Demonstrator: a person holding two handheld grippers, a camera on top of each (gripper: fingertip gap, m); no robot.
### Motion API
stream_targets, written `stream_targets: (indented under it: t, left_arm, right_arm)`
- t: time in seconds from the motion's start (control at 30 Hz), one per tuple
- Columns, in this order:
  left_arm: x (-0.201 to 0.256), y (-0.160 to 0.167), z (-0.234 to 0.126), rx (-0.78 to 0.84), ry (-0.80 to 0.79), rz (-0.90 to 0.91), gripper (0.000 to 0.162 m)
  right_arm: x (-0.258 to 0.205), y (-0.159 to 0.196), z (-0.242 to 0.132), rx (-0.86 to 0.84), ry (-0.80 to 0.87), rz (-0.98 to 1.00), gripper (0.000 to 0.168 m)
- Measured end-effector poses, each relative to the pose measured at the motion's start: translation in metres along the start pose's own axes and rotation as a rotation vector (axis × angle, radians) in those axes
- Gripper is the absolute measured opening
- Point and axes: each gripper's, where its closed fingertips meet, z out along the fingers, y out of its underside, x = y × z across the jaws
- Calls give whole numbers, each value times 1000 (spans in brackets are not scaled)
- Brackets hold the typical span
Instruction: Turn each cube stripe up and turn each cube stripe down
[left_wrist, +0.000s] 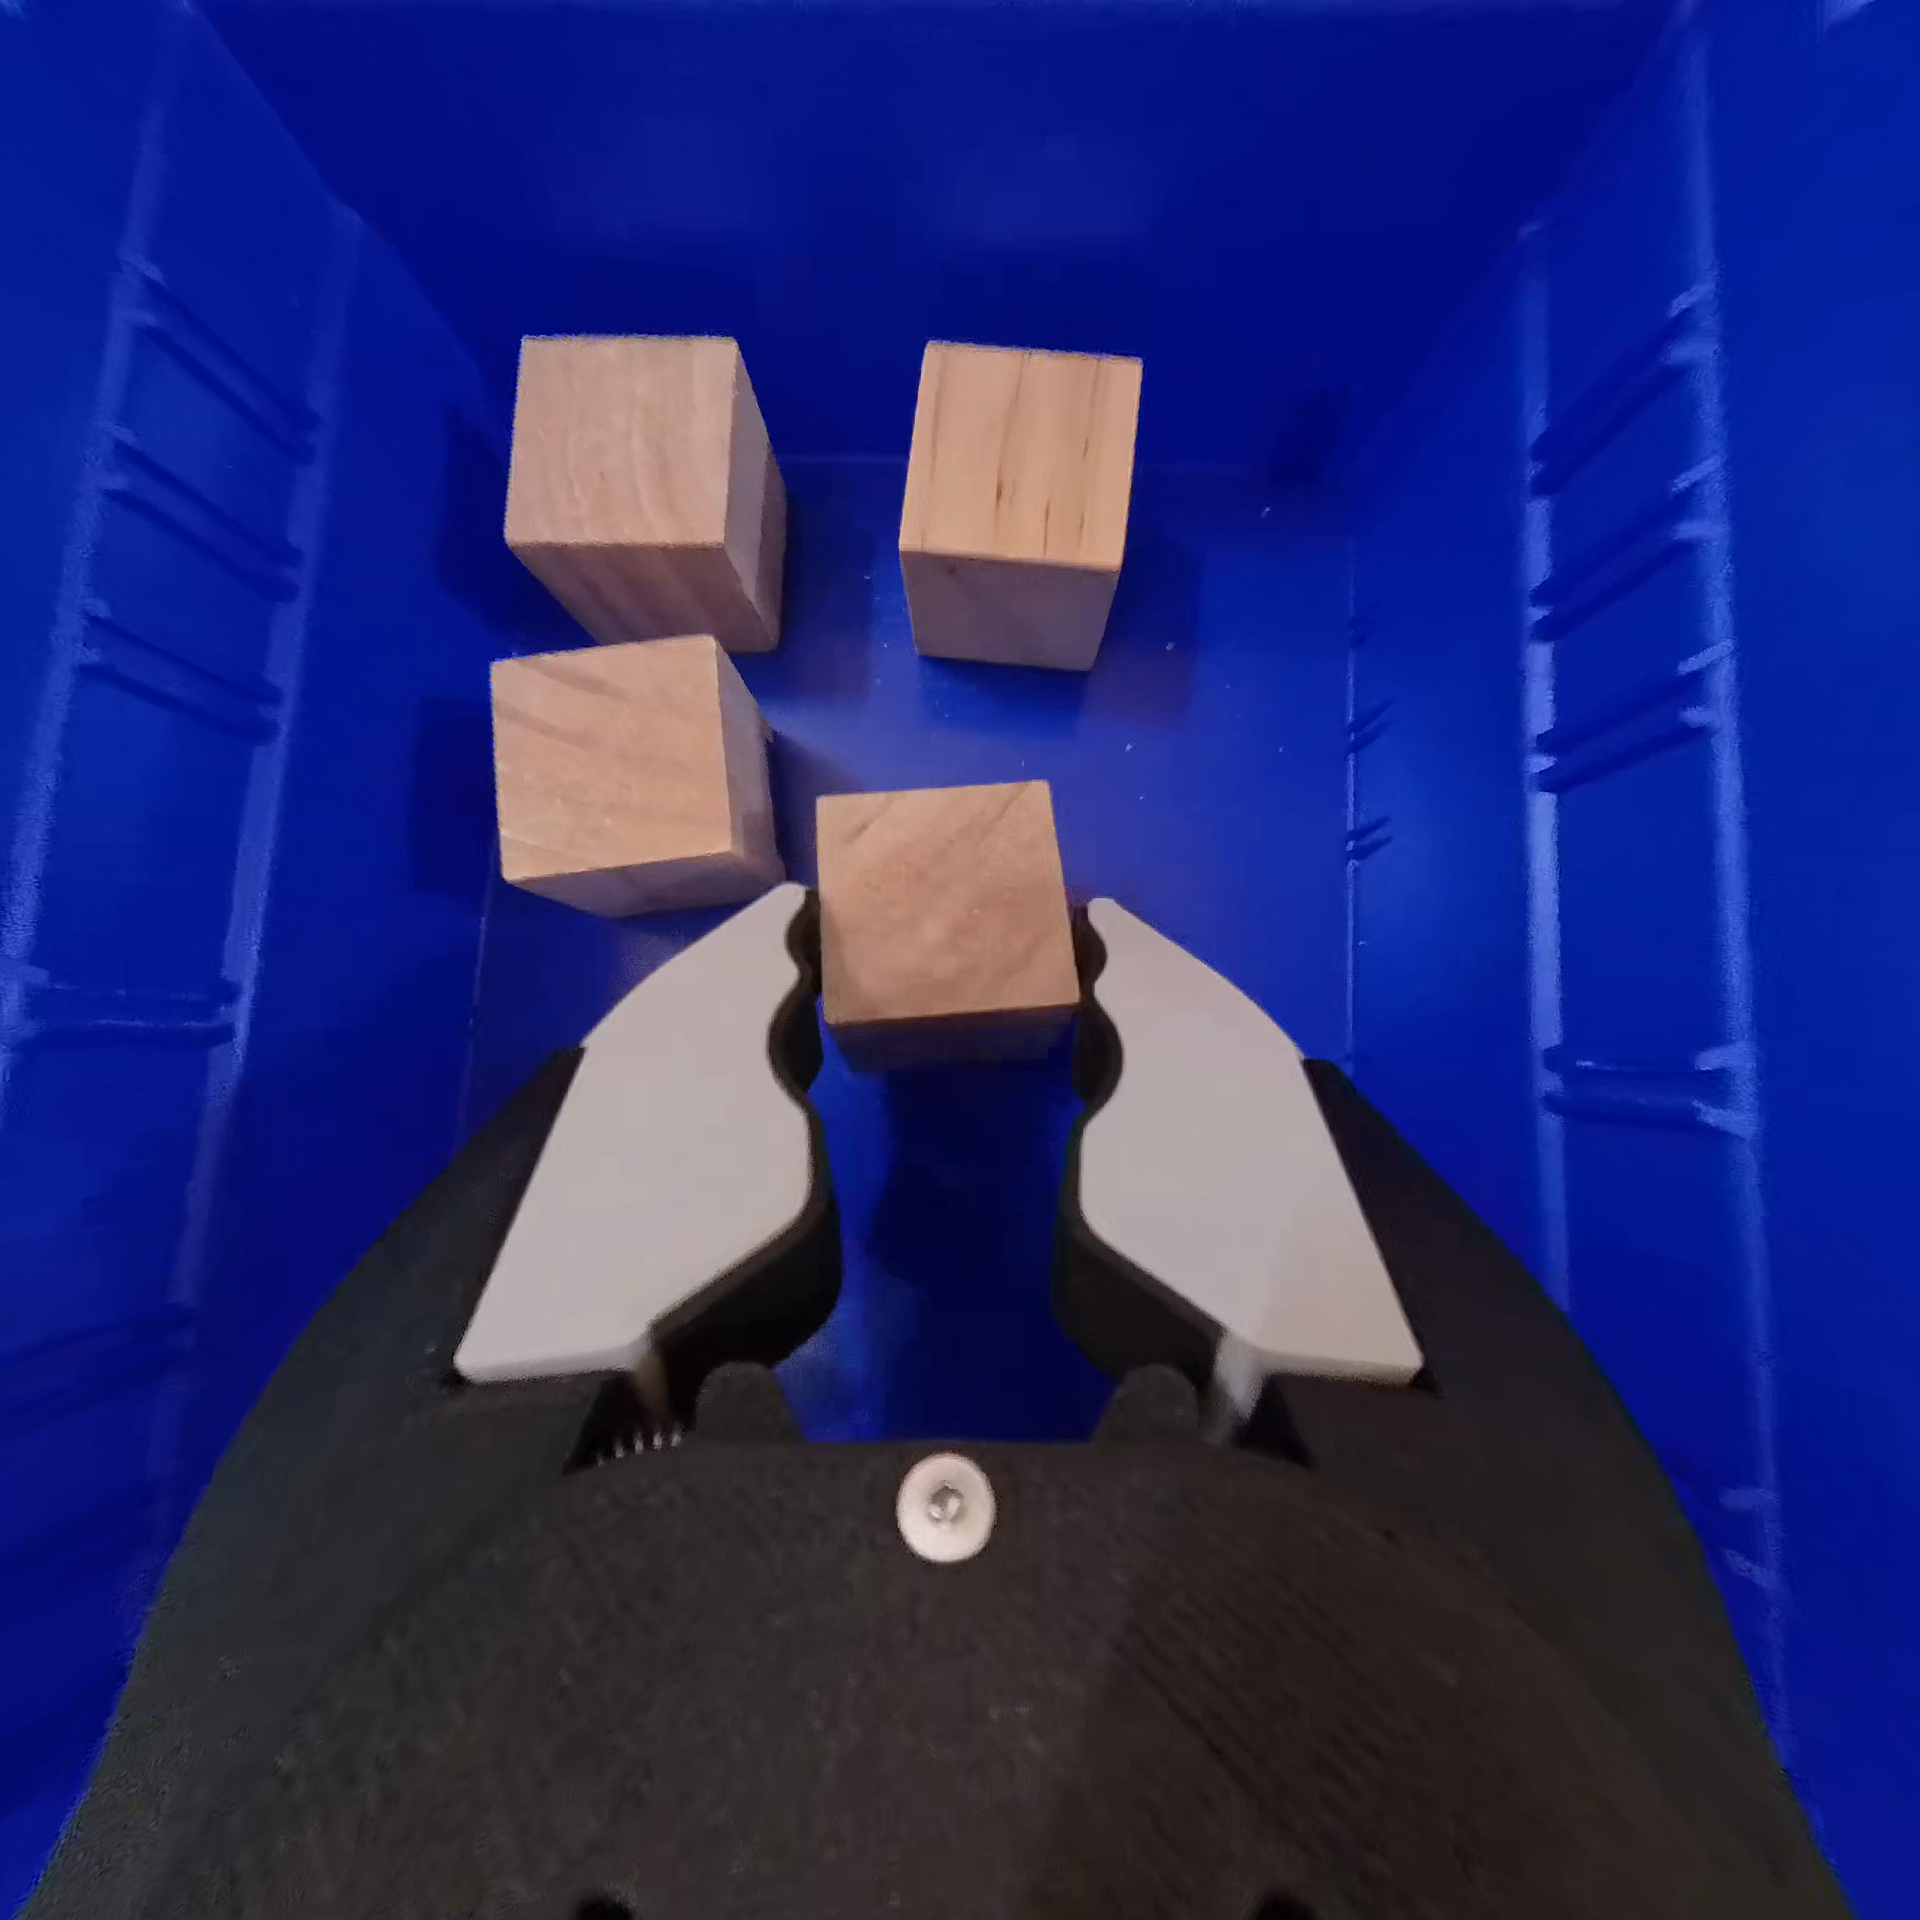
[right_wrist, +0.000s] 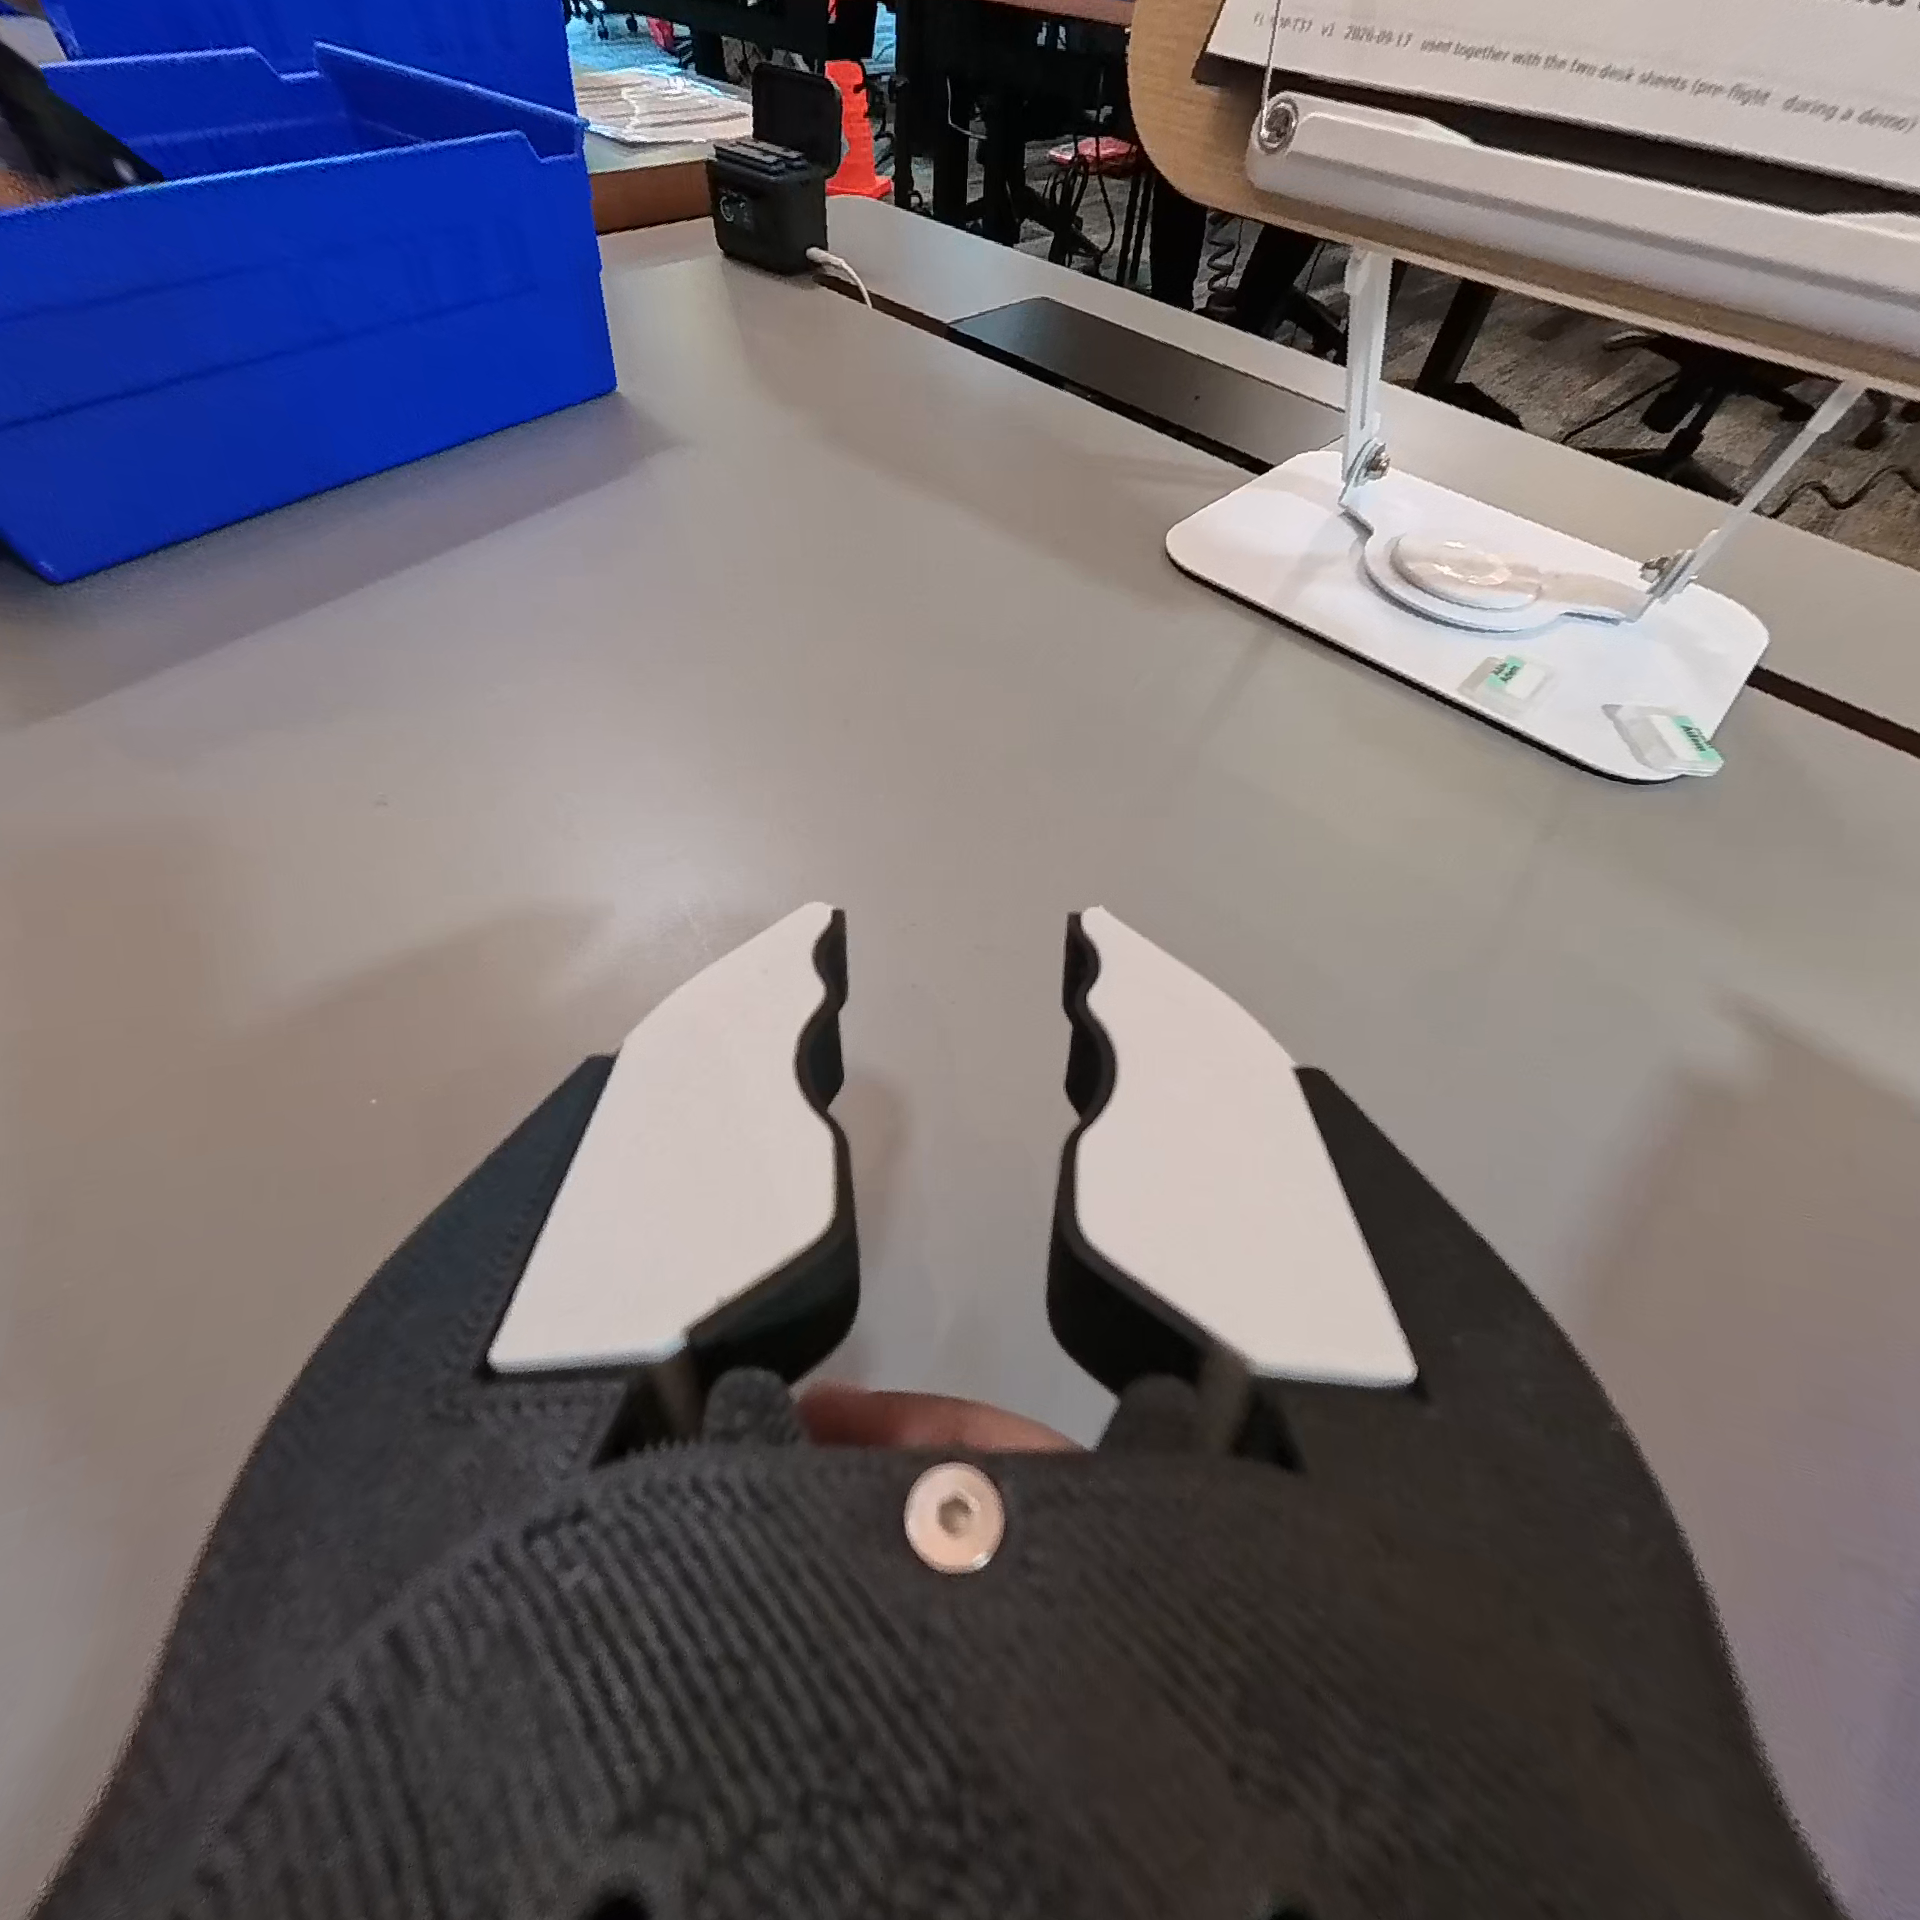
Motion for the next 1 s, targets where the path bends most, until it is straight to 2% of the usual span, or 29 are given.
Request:
stream_targets:
  t: [0.13,0.2,0.33,0.47,0.57,0.63,0.77,0.87,1.0]
  left_arm:
    - [1,-40,-37,181,-12,-13,45]
    - [17,-68,-66,318,60,-19,45]
    - [88,-111,-131,563,420,-61,45]
    - [182,-114,-170,626,780,-24,45]
    - [255,-95,-184,571,1086,-54,44]
    - [299,-74,-185,467,1291,-107,45]
    - [351,-41,-185,266,1608,-359,44]
    - [370,-24,-183,159,1742,-527,44]
    - [398,1,-187,66,1792,-495,44]
  right_arm:
    - [1,1,1,-2,3,-1,40]
    - [1,1,1,-3,-2,8,41]
    - [-6,-2,1,9,-50,23,47]
    - [-19,-10,-3,38,-115,43,57]
    - [-20,-17,-7,58,-110,49,58]
    - [-17,-19,-9,59,-93,71,59]
    - [-15,-30,-15,105,-96,127,63]
    - [-17,-39,-20,149,-99,141,65]
    - [-21,-46,-24,177,-97,128,68]
